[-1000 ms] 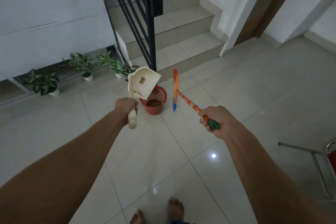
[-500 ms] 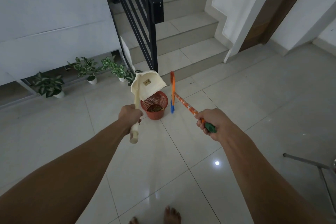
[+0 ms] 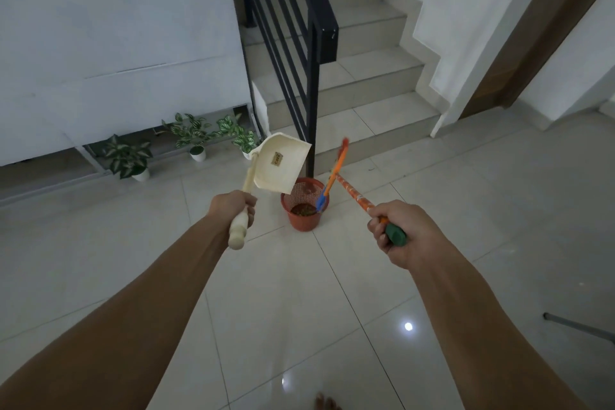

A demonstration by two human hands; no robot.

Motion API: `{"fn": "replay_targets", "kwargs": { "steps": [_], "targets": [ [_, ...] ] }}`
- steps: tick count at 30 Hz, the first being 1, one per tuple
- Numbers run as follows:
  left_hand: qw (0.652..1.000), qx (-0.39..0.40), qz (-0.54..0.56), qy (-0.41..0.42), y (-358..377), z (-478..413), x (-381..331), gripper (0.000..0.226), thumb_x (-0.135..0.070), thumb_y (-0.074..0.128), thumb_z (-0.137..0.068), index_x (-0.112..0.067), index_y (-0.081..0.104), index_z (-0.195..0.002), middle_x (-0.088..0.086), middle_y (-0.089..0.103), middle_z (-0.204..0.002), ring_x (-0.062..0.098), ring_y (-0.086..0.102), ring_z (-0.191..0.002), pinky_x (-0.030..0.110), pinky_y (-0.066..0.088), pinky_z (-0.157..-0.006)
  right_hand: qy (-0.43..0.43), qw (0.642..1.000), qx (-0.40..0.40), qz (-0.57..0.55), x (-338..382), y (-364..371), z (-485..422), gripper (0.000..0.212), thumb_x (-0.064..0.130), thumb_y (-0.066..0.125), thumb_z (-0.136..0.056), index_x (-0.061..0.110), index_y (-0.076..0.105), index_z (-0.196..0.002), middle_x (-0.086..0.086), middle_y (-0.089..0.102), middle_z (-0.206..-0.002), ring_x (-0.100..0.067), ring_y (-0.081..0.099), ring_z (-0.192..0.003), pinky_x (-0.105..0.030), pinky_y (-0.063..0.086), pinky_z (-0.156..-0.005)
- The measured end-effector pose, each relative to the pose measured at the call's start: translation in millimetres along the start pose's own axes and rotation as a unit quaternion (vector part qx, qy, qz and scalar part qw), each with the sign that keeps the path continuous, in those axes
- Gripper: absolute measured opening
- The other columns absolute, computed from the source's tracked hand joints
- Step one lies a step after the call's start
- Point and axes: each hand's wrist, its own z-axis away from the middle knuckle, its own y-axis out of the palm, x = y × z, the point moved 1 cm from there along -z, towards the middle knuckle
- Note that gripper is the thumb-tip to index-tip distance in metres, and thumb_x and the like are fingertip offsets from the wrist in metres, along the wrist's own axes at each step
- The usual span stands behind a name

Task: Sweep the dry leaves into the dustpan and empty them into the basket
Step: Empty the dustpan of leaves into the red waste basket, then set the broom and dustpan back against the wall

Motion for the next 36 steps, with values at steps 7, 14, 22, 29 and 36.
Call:
{"fn": "replay_targets", "kwargs": {
  "steps": [7,14,22,29,36],
  "targets": [
    [0.995,0.021,0.087,-0.036,-122,-5,-7,0.013,0.005,0.051,-0.091,0.0,0.053,-0.103,0.008,0.051,-0.074,0.007,0.048,-0.038,0.015,0.041,-0.035,-0.013,0.999,0.029,-0.013,-37,98,51,0.01,0.003,0.051,-0.094,0.004,0.061,-0.098,-0.003,0.051,-0.056,-0.003,0.044,-0.031,-0.014,0.032,-0.03],
    [0.968,0.02,0.227,-0.103,-293,-20,14,0.021,0.0,0.052,-0.094,-0.006,0.05,-0.115,0.006,0.052,-0.075,0.008,0.049,-0.034,0.014,0.042,-0.033,0.013,0.998,0.055,0.013,-105,225,89,0.011,0.005,0.05,-0.096,0.009,0.06,-0.094,-0.001,0.048,-0.058,-0.001,0.042,-0.029,-0.013,0.029,-0.028],
    [0.938,-0.06,0.318,-0.124,-467,-32,47,0.013,0.009,0.049,-0.089,-0.003,0.051,-0.087,0.006,0.043,-0.077,0.01,0.044,-0.049,0.013,0.041,-0.033,0.081,0.984,0.121,0.102,-172,368,90,0.01,0.005,0.053,-0.094,0.009,0.06,-0.088,-0.001,0.044,-0.062,-0.001,0.04,-0.03,-0.012,0.029,-0.027],
    [0.907,-0.159,0.369,-0.126,-590,-51,44,0.013,0.009,0.049,-0.092,0.003,0.053,-0.081,0.01,0.047,-0.08,0.014,0.047,-0.06,0.014,0.041,-0.031,0.137,0.954,0.178,0.199,-208,514,56,0.013,0.005,0.051,-0.095,0.008,0.061,-0.087,-0.001,0.044,-0.06,-0.001,0.039,-0.029,-0.013,0.03,-0.026],
    [0.858,-0.258,0.427,-0.123,-711,-102,9,0.016,0.01,0.05,-0.09,0.0,0.05,-0.077,0.008,0.045,-0.077,0.015,0.045,-0.051,0.014,0.041,-0.031,0.156,0.921,0.231,0.274,-220,693,12,0.016,0.002,0.046,-0.093,0.005,0.061,-0.088,-0.002,0.045,-0.056,-0.003,0.04,-0.028,-0.014,0.03,-0.026]
  ]
}}
